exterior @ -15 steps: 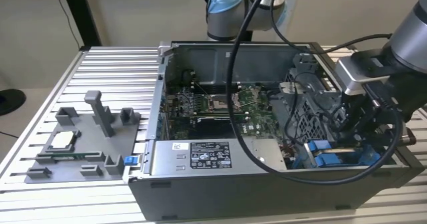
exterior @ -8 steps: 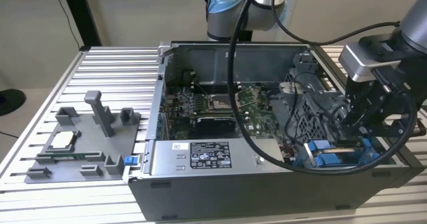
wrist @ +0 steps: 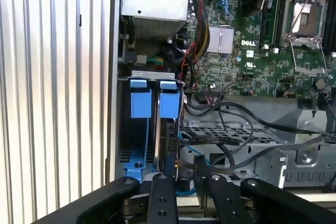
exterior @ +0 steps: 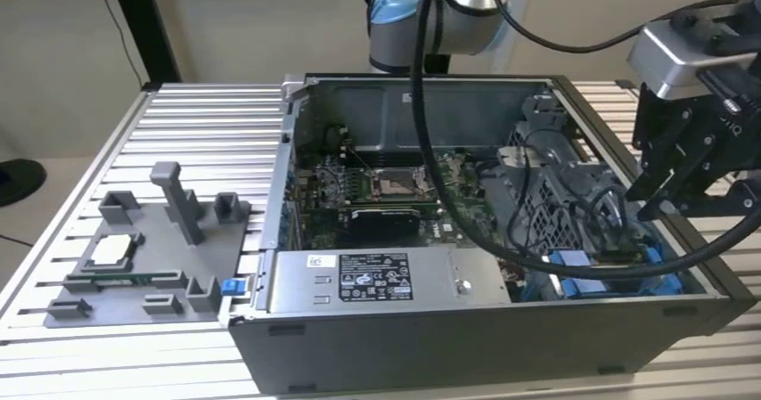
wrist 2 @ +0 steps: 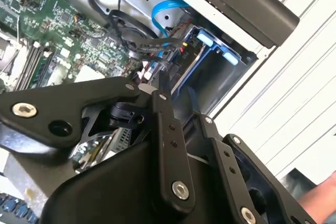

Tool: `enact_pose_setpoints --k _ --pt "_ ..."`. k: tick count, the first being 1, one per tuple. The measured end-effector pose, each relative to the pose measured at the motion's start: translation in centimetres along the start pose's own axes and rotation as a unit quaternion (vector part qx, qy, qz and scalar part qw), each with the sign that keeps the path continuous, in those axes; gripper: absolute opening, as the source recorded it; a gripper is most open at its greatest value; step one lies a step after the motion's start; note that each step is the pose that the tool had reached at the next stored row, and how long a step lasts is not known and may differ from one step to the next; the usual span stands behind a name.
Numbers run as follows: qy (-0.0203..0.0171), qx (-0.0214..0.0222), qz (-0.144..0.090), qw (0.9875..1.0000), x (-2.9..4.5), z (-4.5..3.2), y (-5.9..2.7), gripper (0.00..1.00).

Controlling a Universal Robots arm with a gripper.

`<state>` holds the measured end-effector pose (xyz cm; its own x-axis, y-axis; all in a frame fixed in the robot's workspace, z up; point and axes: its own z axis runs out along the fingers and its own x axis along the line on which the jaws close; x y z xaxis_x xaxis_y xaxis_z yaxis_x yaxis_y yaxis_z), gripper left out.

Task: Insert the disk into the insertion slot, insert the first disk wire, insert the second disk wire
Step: 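Insert the second disk wire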

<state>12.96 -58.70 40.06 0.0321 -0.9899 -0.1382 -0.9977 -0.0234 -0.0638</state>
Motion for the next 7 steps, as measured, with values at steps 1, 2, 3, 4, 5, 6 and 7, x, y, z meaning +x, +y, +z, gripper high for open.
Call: enact_pose_setpoints --k 1,2,3,4,5,6,7 --pt "0.0000 0.0000 0.000 1.0000 -0.01 -0.06 -0.01 1.00" --pt "0.0000 0.0000 0.000 1.0000 -0.01 -0.06 -0.01 1.00" --pt "-0.0001 0.0000 0.000 1.0000 -0.01 -0.06 -0.01 1.00" --pt "0.0000 0.0000 0.000 1.0000 -0.01 -0.06 -0.01 1.00" --pt "0.0000 0.0000 0.000 1.0000 -0.01 -0.07 -0.01 1.00" --pt "0.0000 0.0000 0.000 1.0000 -0.01 -0.07 -0.01 1.00" --pt "0.0000 0.0000 0.000 1.0000 -0.01 -0.07 -0.01 1.00"
